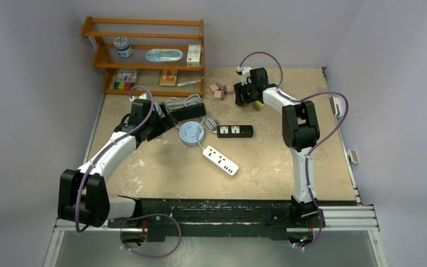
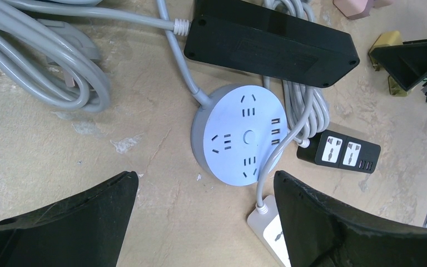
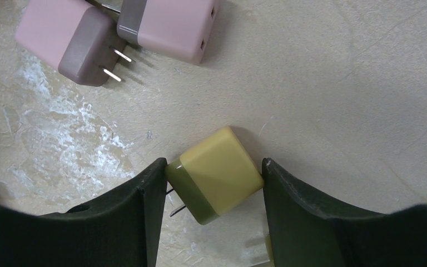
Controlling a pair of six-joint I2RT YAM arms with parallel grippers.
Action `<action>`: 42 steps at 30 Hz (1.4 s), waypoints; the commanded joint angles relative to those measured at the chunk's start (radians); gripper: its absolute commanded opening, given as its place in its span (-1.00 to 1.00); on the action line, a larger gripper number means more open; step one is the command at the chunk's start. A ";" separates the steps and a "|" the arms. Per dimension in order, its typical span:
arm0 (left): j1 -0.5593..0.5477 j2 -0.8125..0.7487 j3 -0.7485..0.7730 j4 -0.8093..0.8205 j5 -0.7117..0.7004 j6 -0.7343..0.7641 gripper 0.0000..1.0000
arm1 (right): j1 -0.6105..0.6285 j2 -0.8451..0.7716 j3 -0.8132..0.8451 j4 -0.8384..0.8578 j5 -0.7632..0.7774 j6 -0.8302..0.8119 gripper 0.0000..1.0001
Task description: Pull the plug off the socket
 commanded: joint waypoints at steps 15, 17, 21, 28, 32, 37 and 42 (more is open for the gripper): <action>0.008 -0.025 0.035 0.019 0.017 0.016 0.85 | -0.062 -0.128 -0.109 0.059 -0.001 0.031 0.18; 0.009 -0.027 0.036 0.021 0.019 0.016 0.86 | -0.062 -0.147 -0.123 0.081 -0.020 0.032 0.37; 0.009 -0.030 0.041 0.034 0.018 0.017 0.86 | -0.069 -0.197 -0.150 0.163 -0.057 0.057 0.95; 0.008 -0.049 0.094 0.062 -0.043 0.045 0.87 | -0.097 -0.373 -0.264 0.428 -0.045 0.123 0.99; 0.008 -0.059 0.193 0.000 -0.183 0.084 0.89 | -0.135 -0.515 -0.399 0.602 -0.036 0.191 0.99; 0.008 -0.097 0.252 -0.028 -0.310 0.156 0.90 | -0.145 -0.702 -0.605 0.755 -0.037 0.243 0.99; 0.008 -0.199 0.208 0.056 -0.394 0.205 0.90 | -0.143 -0.912 -0.888 0.918 -0.032 0.325 0.99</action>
